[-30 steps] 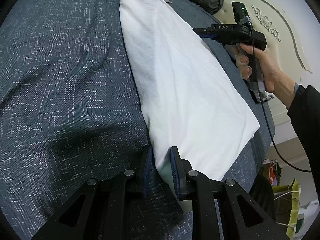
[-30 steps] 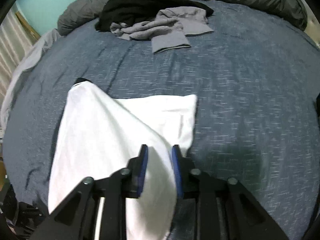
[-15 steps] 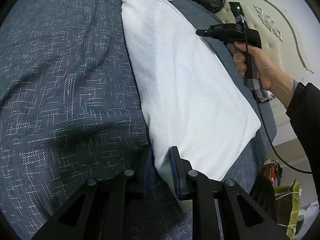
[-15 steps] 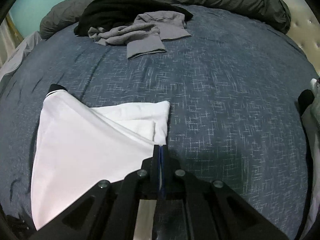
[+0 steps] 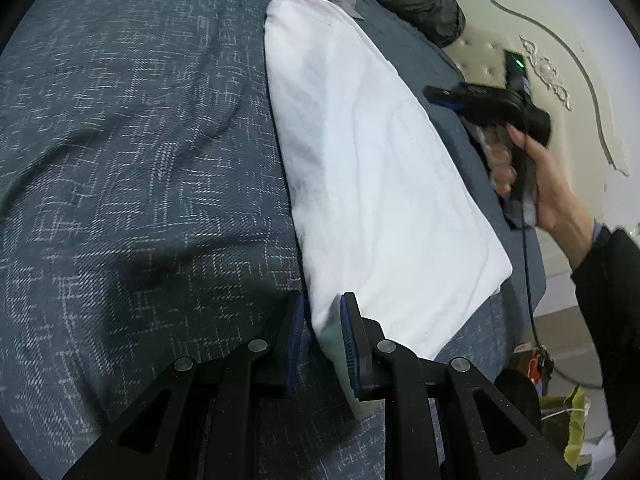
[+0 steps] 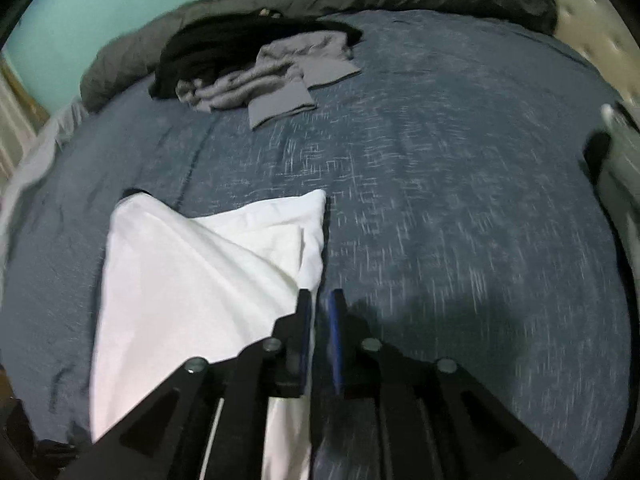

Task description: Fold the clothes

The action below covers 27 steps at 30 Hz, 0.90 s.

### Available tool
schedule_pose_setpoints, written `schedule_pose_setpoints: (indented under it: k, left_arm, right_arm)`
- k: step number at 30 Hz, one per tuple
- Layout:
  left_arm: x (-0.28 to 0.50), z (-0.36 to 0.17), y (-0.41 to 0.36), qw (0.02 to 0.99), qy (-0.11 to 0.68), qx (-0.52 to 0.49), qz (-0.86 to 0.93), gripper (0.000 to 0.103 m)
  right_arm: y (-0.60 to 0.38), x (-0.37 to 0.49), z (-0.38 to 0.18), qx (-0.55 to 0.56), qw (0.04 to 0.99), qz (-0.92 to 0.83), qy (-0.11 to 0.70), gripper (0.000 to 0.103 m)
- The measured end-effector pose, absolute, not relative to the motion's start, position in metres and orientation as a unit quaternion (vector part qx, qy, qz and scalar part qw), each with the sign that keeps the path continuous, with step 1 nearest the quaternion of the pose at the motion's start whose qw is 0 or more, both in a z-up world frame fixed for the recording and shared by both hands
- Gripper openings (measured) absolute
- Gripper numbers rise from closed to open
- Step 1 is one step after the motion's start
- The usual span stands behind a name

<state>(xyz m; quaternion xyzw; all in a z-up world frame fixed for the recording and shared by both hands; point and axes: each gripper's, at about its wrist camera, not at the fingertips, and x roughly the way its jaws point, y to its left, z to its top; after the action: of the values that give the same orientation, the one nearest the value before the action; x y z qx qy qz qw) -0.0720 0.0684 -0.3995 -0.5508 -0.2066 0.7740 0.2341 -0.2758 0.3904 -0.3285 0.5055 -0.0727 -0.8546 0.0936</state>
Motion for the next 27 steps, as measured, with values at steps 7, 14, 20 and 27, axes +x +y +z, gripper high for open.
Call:
schedule_pose_setpoints:
  k: [7,14,20,27]
  left_arm:
    - [-0.055,-0.384,0.047,0.227,-0.217,-0.539,0.782,0.033]
    - [-0.051,-0.381,0.064,0.221,-0.226,-0.538,0.781,0.037]
    - [-0.049,-0.391,0.081,0.214,-0.251,-0.551,0.767,0.037]
    - [-0.042,-0.402,0.083,0.212,-0.276,-0.562,0.751,0.037]
  right_arm:
    - [0.405,-0.21,-0.312,0.509,0.112,-0.845,-0.123,0.033]
    - [0.413,-0.136,-0.316,0.542,0.122,-0.821,-0.132,0.037]
    - [0.423,-0.091,-0.325,0.556,0.12,-0.804,-0.173,0.037]
    - [0.432,-0.058,-0.326,0.567,0.099,-0.785,-0.228,0.037]
